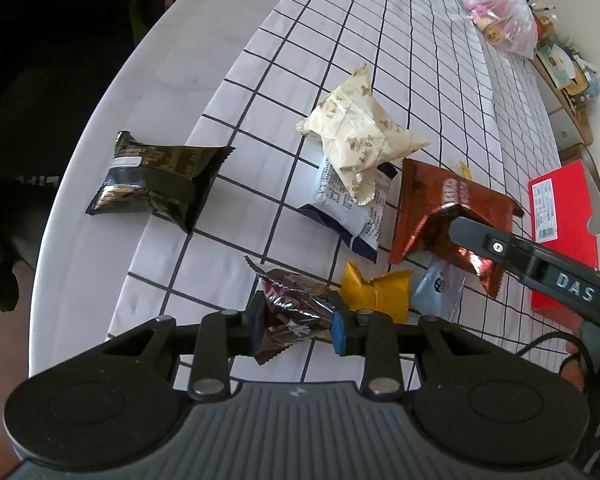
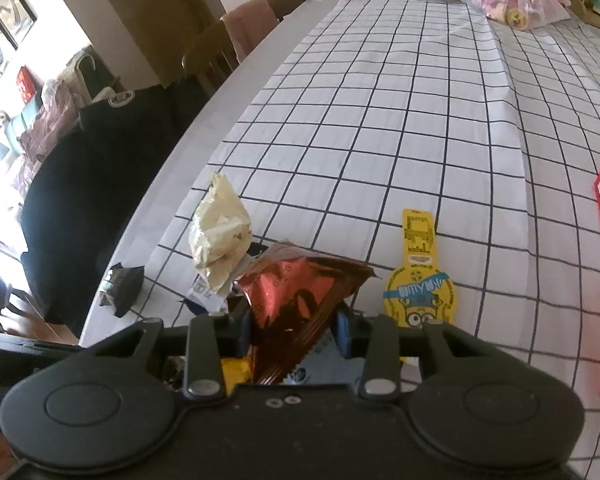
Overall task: Organize snacks
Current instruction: 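Carry the copper bag and chocolate wrapper over the red box with both tools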
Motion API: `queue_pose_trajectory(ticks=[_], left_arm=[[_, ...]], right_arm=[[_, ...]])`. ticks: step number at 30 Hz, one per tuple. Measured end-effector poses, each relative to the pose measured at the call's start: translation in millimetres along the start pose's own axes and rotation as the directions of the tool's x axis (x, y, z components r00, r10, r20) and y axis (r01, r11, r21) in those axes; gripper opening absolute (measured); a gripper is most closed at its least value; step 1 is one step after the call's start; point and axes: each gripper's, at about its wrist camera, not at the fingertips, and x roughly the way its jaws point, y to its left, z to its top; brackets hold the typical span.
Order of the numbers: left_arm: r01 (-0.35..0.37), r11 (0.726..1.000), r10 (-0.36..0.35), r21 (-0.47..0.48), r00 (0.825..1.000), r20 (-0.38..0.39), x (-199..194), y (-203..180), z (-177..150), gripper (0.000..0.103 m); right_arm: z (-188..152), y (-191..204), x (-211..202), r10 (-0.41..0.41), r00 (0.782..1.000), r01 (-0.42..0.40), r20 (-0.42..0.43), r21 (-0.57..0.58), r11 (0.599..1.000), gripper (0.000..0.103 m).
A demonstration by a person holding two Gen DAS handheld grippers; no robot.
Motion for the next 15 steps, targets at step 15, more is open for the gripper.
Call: queue_pose_trajectory(ticks=[15], left_arm=[[0.022,0.996,-0.028,0.090,0.997,0.071,-51.1,-30.3,-7.3,0.031]], right_arm=[[-17.9,-17.4,-85.1,-0.024,0.992,0.016,0.128,0.060,0.998,0.037]])
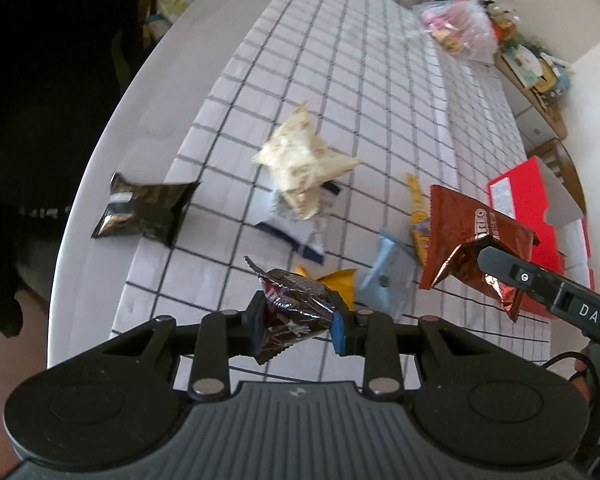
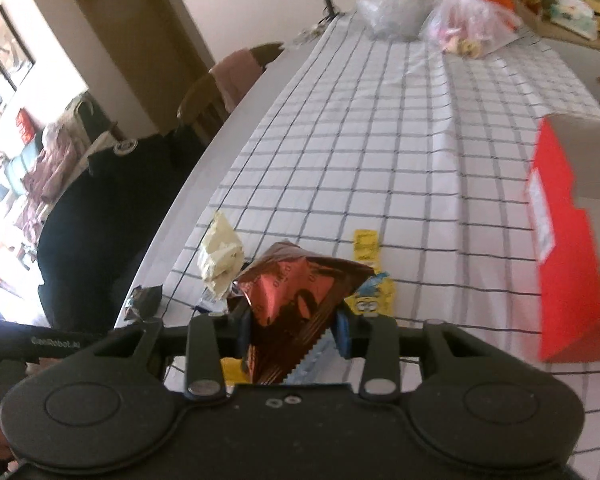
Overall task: Organize snacks
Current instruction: 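Carry the copper bag and chocolate wrapper over the red box with both tools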
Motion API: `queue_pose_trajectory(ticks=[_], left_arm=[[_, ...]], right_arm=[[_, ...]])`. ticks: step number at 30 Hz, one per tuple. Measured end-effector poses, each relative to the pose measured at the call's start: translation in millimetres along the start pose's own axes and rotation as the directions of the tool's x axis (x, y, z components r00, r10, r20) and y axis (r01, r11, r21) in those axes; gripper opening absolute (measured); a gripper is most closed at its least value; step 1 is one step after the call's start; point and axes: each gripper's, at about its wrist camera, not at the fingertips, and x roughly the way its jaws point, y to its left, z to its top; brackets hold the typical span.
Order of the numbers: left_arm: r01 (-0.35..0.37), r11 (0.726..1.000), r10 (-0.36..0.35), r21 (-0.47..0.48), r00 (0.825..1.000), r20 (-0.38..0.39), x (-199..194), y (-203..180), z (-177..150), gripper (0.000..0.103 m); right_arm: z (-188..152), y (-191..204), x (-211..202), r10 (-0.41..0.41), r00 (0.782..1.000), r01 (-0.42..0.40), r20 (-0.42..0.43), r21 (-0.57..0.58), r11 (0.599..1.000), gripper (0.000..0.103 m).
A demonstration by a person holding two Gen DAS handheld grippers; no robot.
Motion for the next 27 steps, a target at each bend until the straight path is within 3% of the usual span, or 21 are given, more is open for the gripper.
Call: queue_pose_trajectory(ticks=[14,27], left_arm=[[0.055,0.980,-0.063,0.192,0.997,0.034,-17.5,-103.6,11.8,0.031],[0.094,0.904,-0.125,0.417,0.991,0.047,0.5,-249.8,14.7,0.031]], right_arm=[[-0.1,-67.9,-90.6,-0.129,0.980,0.115,0.153,0.099,0.988,0.038],[-0.6,-160.8,-144.3,-0.238,0.948,0.198,0.210,0.197,0.960,0.038]])
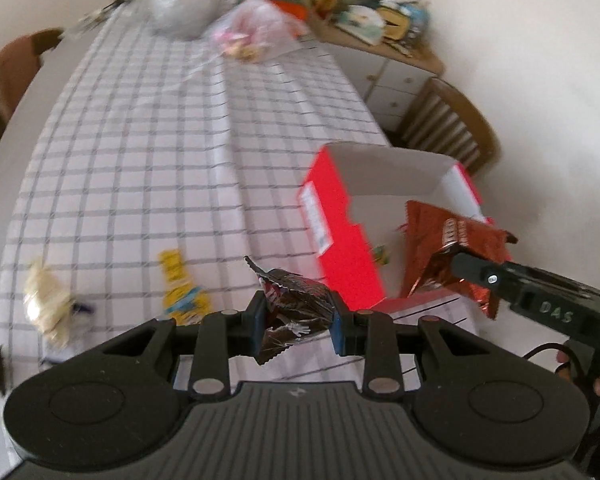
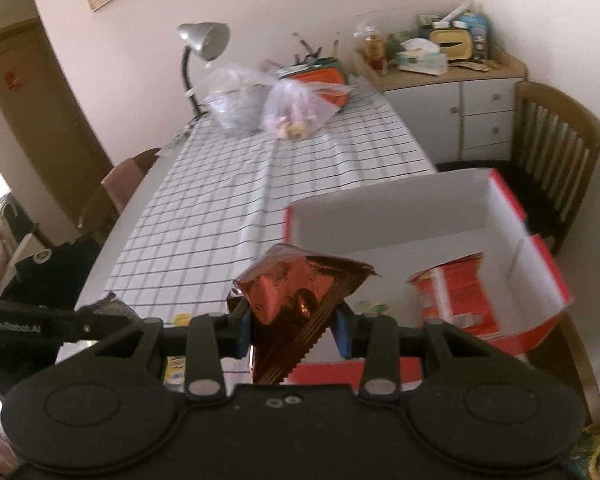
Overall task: Organize snacks
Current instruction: 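Carry the copper bag and chocolate wrapper over the red box with both tools, then open both tools to drop the copper bag and chocolate wrapper into the box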
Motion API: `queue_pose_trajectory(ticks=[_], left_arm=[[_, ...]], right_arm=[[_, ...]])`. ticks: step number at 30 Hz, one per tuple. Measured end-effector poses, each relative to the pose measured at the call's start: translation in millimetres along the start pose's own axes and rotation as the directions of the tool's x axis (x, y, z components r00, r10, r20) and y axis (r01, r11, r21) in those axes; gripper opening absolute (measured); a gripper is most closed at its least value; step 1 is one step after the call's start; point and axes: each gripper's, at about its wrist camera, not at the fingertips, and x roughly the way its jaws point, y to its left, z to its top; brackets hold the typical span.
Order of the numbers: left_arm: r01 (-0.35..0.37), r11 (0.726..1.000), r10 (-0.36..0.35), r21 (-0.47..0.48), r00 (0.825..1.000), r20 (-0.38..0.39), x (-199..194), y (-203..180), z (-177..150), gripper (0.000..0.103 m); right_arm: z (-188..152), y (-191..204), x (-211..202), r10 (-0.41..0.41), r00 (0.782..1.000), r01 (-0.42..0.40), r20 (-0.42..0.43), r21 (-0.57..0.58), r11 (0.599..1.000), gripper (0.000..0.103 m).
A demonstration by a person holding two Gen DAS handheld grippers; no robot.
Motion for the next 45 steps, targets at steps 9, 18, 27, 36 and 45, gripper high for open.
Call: queue_pose_trajectory(ticks=[9,18,27,36,45], left_arm=[[0.010,0.996,-0.009,0.084,1.000,-0.012,41.1,-74.4,32.1,0.031],[-0.027,0.991,0.034,0.135,0.998,-0.055,94.9,-125.3,53.8,0.031],[-0.068,0.987,0.089,0.145,0.986,-0.142,158.3,-142.5,64.8,0.031],[-0.121,0.977,0.158,0.173,0.963,-0.217,207.8,-154.5,62.3,0.031],[-0.164,0.966,0.211,0.198,0.947,-0.244,231.6,-160.2,57.4,0.031]], right_arm=[[14.1,-65.9,4.5,-0.057,0.998,0.057,0.000,0.028,0.998,0.038],[18.5,-118.3,30.6,-0.087,0.994,0.088,-0.067,0.014,0.996,0.038],[25.1,-138.8,63.1,-0.067,0.990,0.063,-0.127,-0.031,0.998,0.038],[27.5,-144.3,90.1,-0.033,0.984,0.026,-0.175,-0.047,0.999,0.038],[26.4,-149.1,97.3,-0.019,0.981,0.008,-0.195,-0.059,0.998,0.041]])
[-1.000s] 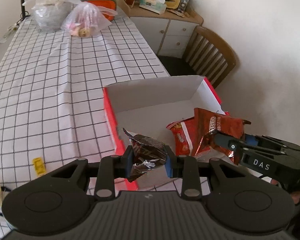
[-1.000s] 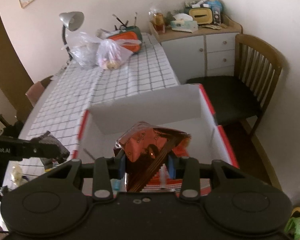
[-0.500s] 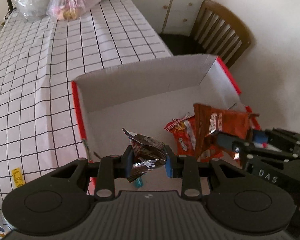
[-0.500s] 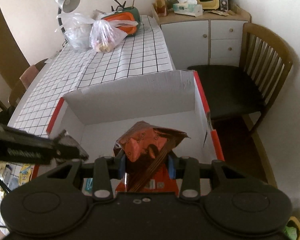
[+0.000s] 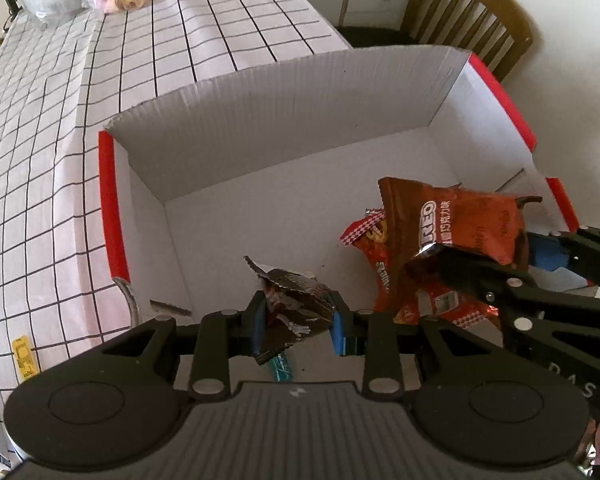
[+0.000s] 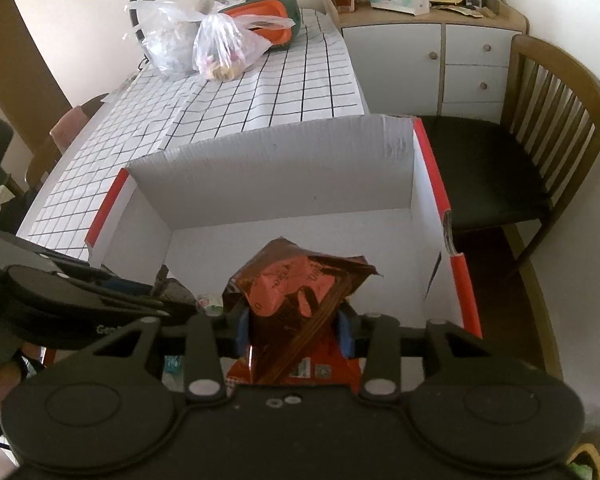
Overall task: Organize snacks
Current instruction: 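Open both tools to drop the copper bag and chocolate wrapper into the box, then move both tools back to the snacks on the tablecloth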
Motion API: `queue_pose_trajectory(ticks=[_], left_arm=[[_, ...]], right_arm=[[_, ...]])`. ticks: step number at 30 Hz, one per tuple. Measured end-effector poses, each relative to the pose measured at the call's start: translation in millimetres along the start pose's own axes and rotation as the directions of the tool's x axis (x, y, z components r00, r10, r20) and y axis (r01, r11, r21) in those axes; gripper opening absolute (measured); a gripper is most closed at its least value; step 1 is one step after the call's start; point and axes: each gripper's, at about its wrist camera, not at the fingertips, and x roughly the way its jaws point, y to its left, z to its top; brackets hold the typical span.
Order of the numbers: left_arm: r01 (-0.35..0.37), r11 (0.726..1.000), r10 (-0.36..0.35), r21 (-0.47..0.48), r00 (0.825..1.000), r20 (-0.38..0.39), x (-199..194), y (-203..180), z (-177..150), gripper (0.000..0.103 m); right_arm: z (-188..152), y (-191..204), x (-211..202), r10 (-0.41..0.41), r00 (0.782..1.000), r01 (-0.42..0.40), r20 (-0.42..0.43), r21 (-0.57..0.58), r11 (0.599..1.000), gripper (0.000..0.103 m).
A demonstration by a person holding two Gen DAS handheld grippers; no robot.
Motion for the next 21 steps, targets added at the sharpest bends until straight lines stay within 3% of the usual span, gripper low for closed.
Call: queue_pose_trajectory(ticks=[8,10,15,21], left_arm=[[0.014,1.000,-0.014,-0.010,1.000,-0.018,7.3,1.2,-1.1,0.032],[0.020,1.000,-0.020,-0.014,1.000,-0.012,5.6,2.3,-2.4,0.041],[0.044,0.999,-0.044,-0.016,0.999,0.008,-6.5,4.5,-7.6,0.045],[0.082,0.996,-0.081,-0.016,0.994,0.067,-29.9,8.4,-14.6,0.058]], right_arm=[[-4.9,-3.8,2.1,-0.003,1.000,0.003,-0.013,0.011,1.000,0.051],[-5.6,-4.2,0.5,-0.003,1.000,0.004,-0.011,0.014,1.000,0.056],[-6.4,-1.9,-8.7,-0.005,1.000,0.005,0.006,0.014,1.000,0.064],[-7.6,2.2,-24.0,-0.008,0.999,0.007,0.032,0.030,1.000,0.078]])
